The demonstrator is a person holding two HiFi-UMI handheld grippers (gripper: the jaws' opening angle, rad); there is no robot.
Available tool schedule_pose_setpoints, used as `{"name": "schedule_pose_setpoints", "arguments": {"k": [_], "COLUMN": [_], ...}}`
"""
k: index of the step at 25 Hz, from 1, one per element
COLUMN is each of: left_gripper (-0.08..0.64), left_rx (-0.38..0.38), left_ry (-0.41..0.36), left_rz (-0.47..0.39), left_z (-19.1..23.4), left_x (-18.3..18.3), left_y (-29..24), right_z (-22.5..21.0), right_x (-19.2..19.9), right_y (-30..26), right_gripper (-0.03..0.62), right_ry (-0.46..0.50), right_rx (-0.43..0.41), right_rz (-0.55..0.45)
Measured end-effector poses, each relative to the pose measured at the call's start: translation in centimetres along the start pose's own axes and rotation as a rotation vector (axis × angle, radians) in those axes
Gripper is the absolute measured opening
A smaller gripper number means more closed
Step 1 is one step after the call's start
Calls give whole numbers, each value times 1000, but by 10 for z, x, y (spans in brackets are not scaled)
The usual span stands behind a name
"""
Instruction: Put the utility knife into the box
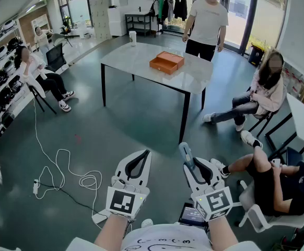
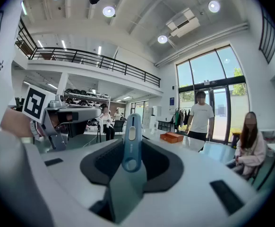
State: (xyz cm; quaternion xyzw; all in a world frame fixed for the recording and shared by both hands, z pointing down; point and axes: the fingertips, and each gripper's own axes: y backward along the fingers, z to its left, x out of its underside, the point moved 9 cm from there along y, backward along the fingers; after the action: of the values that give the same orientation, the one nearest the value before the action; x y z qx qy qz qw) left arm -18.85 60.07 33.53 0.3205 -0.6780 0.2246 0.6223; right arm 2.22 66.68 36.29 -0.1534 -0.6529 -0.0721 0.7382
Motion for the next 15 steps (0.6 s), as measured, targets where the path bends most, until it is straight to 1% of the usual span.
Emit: {"name": "schedule_pose_setpoints", "arguments": {"k": [6,10,15], "left_gripper": [15,15,15], "left_rx": [25,26,18], "left_ry": [-6,7,27], "left_rz": [-4,-13,-2], "left_z": [30,52,73], "left_x": [3,9,18], "left_y": [-1,-4,-16], "right_z": [19,29,26], "right_x": [-11,-11,-14], "right_y": [-25,-46,-74], "right_gripper": [130,130,130], "right_ry": [12,14,1], "right_rx": [14,27,0], "right_rz": [-10,12,8]}}
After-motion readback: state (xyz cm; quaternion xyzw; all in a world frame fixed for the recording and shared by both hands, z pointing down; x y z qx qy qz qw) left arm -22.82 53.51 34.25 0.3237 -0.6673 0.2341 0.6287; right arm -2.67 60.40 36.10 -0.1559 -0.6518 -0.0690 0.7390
